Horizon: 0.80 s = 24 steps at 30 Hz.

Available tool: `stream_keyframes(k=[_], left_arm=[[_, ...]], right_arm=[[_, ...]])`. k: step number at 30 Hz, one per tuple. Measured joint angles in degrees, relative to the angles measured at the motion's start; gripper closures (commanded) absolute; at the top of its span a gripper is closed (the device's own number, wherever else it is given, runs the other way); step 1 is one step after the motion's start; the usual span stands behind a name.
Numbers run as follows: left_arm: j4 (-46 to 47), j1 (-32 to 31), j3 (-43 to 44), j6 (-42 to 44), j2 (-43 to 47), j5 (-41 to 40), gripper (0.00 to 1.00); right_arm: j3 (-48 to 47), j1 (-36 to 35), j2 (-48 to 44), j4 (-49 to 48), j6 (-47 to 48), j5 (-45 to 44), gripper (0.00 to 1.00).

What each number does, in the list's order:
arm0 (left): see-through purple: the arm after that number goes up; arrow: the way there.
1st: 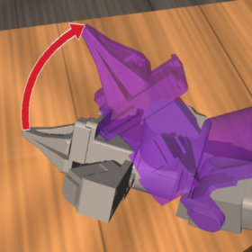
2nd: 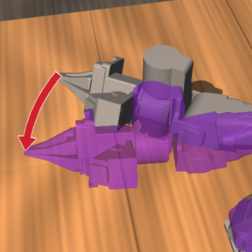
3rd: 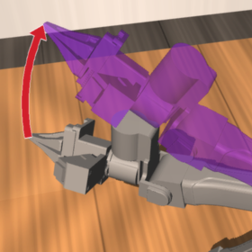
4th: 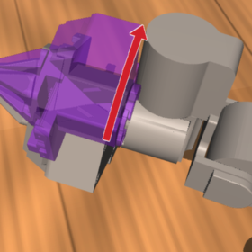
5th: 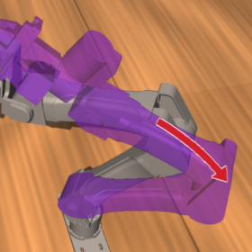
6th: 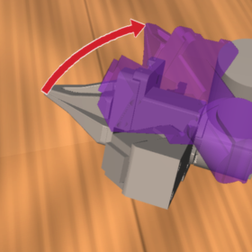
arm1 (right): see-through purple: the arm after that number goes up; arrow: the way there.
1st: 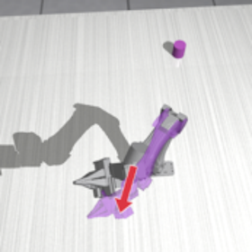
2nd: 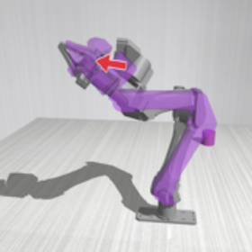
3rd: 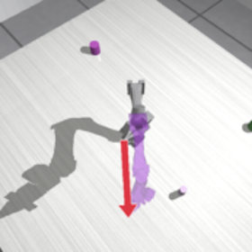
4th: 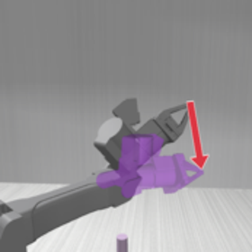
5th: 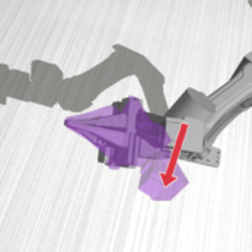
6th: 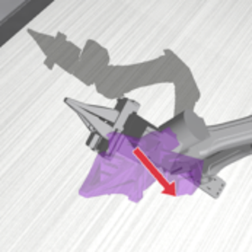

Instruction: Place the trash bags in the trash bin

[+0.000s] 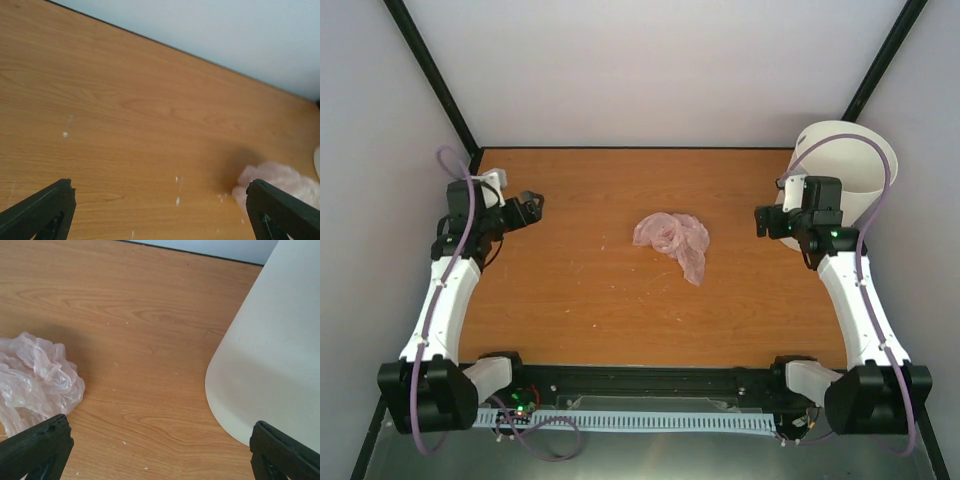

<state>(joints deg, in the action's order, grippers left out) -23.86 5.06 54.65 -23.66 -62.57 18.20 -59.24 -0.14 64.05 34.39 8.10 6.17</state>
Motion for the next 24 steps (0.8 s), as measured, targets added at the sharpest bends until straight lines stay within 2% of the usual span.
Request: stream_keyframes(k=[4, 11, 17, 20, 24], left_arm=[[-3.87, -0.94, 1.29, 10.73, -3.43, 7.28, 0.07], [-11.74, -7.17, 2.69, 27.67, -7.08, 15.23, 0.13], [-20.48, -13.05, 10.82, 41.44, -14.73, 18.4, 0.15], [-22.58, -14.08, 14.78, 44.98, -18.01, 19.56, 0.14], [-22.51, -14.21, 17.31, 45.18, -19.71, 21.88, 0.15]], right_arm=[[-3.43, 0.74, 3.54, 4.15, 2.29, 1.07, 0.01], [-10.88, -0.92, 9.73, 14.49, 13.33, 11.76, 0.12], [-21.0, -6.71, 19.21, 20.33, 19.65, 18.1, 0.21], [-26.27, -9.97, 24.17, 22.45, 21.99, 20.22, 0.26], [-31.63, -14.8, 30.91, 24.57, 23.89, 22.01, 0.29]])
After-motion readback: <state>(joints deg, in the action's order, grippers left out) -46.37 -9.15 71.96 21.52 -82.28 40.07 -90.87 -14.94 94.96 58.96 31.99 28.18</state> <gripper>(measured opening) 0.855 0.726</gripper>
